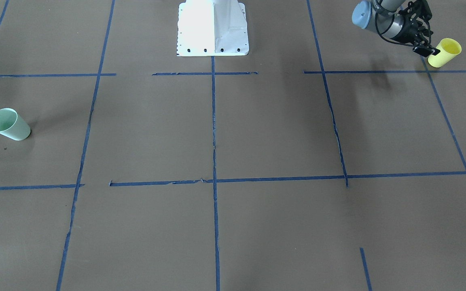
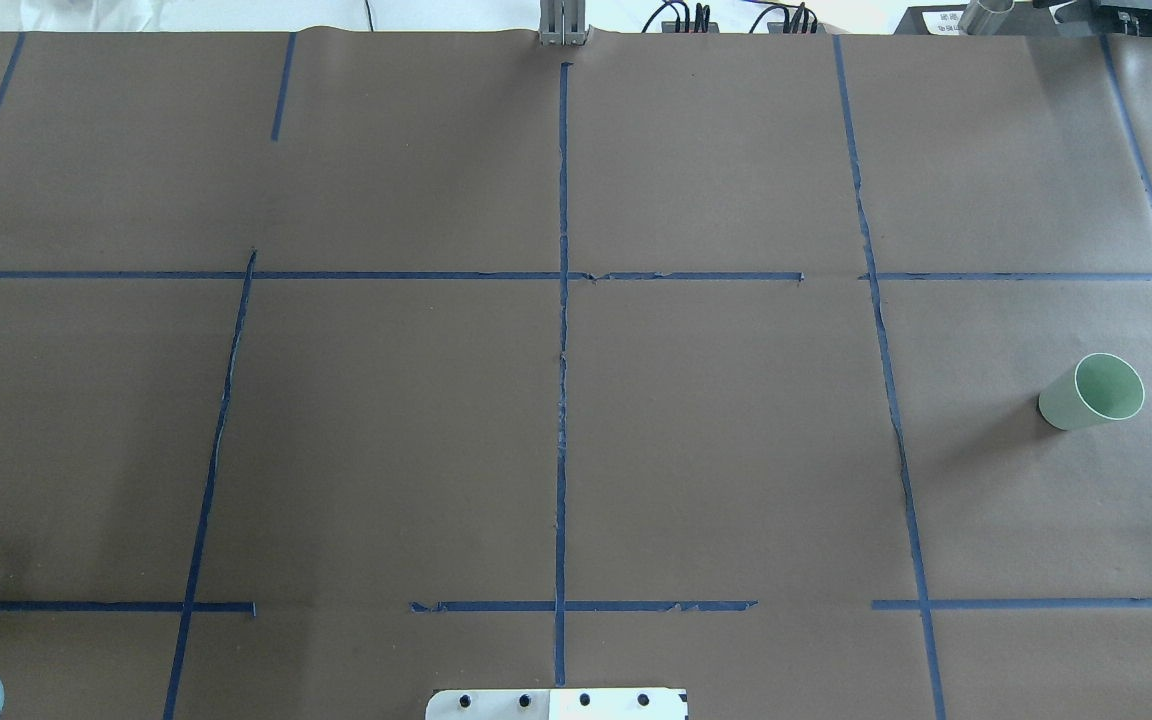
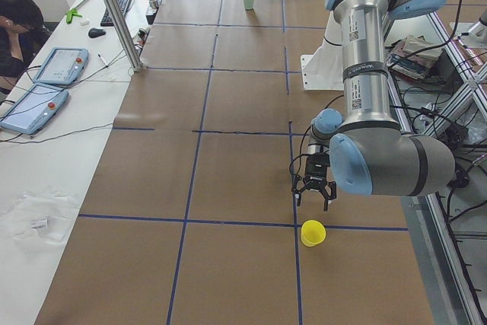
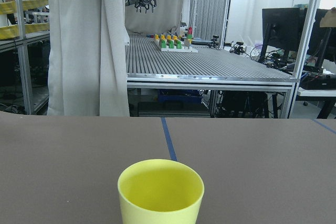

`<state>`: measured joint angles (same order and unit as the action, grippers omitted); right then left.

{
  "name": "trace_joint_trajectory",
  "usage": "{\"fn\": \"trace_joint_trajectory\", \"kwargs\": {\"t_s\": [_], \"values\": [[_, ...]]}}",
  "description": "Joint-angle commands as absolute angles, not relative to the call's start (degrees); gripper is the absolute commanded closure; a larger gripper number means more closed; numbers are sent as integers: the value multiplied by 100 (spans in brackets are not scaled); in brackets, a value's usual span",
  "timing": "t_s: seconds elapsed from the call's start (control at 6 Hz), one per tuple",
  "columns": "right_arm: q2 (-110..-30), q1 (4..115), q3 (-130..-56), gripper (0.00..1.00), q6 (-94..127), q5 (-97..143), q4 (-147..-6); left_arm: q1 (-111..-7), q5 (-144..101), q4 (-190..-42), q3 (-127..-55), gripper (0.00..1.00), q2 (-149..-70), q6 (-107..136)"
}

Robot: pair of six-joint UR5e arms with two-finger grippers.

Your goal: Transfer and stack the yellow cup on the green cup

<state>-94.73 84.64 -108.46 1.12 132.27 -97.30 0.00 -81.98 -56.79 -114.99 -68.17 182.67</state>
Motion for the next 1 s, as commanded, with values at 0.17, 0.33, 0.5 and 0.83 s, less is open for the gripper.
{"fn": "trace_joint_trajectory", "kwargs": {"t_s": [0.17,0.33,0.5,0.83], "values": [[-9466,8464,-10837,0,114,13228,-9729,193,-8200,-6203,-10699,0,-6899,18290],[-9466,8464,-10846,0,114,13228,-9729,193,-8191,-6318,-10531,0,-6899,18281],[-9466,8455,-10863,0,245,13236,-9729,193,-8183,-6459,-10477,0,-6899,18264],[-9413,8455,-10846,0,255,13254,-9729,193,-8165,-6469,-10407,0,-6856,18185]]}}
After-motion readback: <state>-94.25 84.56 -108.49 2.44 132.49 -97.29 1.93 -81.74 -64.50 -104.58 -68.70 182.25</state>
